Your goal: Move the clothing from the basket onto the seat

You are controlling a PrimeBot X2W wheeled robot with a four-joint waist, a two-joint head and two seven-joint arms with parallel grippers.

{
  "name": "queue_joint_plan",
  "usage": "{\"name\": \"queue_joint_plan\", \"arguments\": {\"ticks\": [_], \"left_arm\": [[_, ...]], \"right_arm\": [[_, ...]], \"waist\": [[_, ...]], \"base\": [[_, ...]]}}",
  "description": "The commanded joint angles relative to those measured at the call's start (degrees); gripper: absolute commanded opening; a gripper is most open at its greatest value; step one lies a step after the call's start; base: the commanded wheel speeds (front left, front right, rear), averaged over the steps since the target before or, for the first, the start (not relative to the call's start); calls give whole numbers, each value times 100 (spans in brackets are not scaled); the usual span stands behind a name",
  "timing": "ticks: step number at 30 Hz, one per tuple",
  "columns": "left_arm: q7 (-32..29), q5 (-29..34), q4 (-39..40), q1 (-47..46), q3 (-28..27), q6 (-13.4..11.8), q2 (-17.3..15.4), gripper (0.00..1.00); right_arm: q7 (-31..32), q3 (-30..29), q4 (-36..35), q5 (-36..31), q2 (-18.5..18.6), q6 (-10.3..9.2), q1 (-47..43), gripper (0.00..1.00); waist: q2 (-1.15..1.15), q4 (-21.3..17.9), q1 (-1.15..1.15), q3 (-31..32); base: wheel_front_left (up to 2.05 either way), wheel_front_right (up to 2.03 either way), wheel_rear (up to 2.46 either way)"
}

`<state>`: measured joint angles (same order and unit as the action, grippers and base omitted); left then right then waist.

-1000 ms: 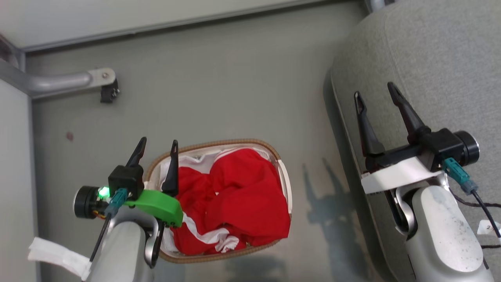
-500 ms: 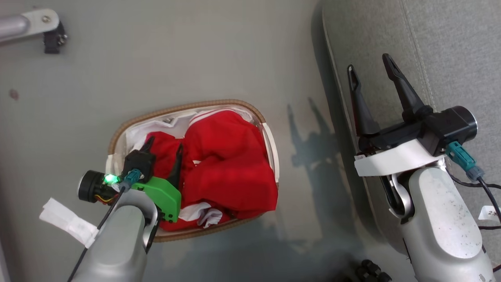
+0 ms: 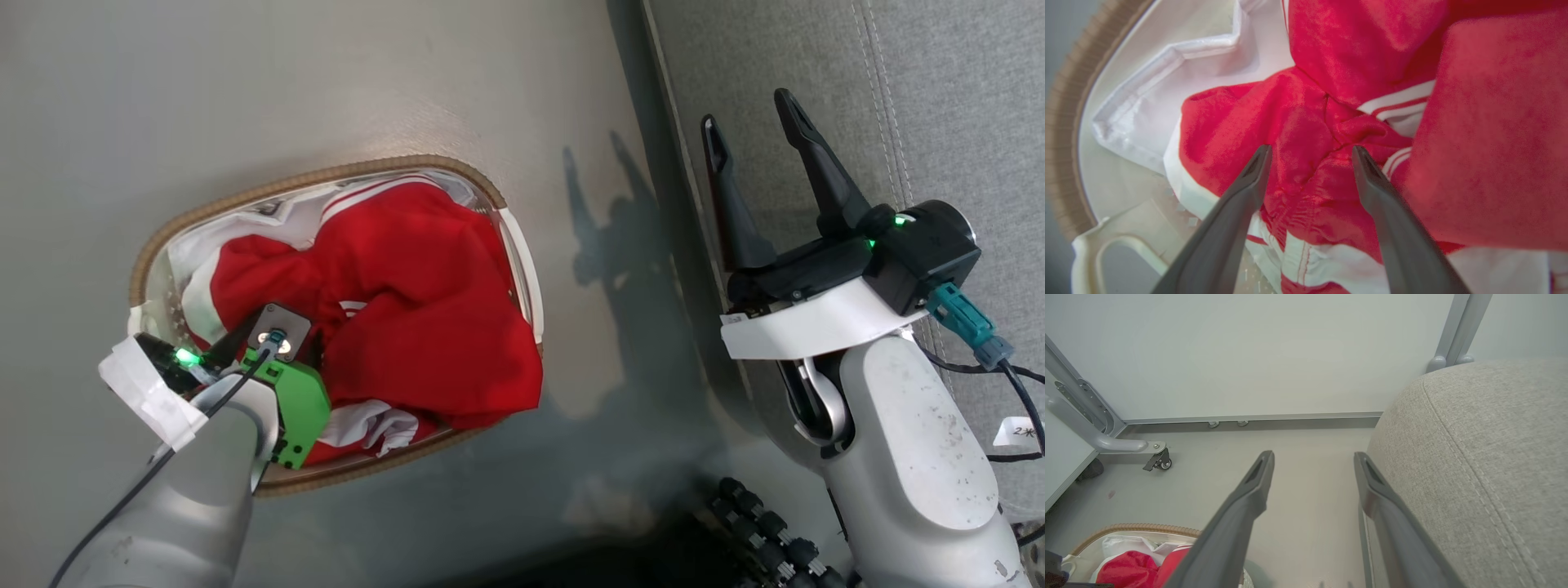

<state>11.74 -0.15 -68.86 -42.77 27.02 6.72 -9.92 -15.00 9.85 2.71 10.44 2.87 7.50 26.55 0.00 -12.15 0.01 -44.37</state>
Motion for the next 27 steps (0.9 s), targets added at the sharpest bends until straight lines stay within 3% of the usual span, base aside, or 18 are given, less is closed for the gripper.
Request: {"name": "queue_joint_plan", "arguments": {"ticks": [1, 5, 16, 17, 18, 19, 27], "left_arm": [[-68, 38, -99, -169, 39, -43, -105, 100], [-371, 79, -311, -343, 106, -121, -197, 100], [-1025, 226, -475, -605, 572, 51, -333, 100], [-1075, 186, -483, -596, 566, 58, -325, 50], [-1130, 179, -490, -581, 579, 65, -322, 9], [-1173, 142, -495, -547, 582, 70, -313, 0], [-968, -218, -501, -177, 473, 27, -219, 0]], "right_arm": [[-28, 25, -45, 68, 12, -2, 88, 100], [-28, 78, -84, 168, 11, -2, 119, 100], [-28, 109, -162, 297, 11, -2, 221, 100], [-28, 115, -148, 297, 12, -2, 227, 100], [-28, 127, -128, 294, 11, -2, 239, 100], [-28, 129, -122, 296, 11, -2, 248, 100], [-28, 108, -14, 208, 12, -2, 141, 100]], "waist": [[0, -207, -1, -264], [0, -293, -1, -434], [0, -400, -1, -722], [0, -406, -1, -718], [0, -412, -1, -702], [0, -417, -1, -680], [0, -426, -1, -149]], "base": [[0, 0, 0], [0, 0, 0], [0, 0, 0], [0, 0, 0], [0, 0, 0], [0, 0, 0], [0, 0, 0]]}}
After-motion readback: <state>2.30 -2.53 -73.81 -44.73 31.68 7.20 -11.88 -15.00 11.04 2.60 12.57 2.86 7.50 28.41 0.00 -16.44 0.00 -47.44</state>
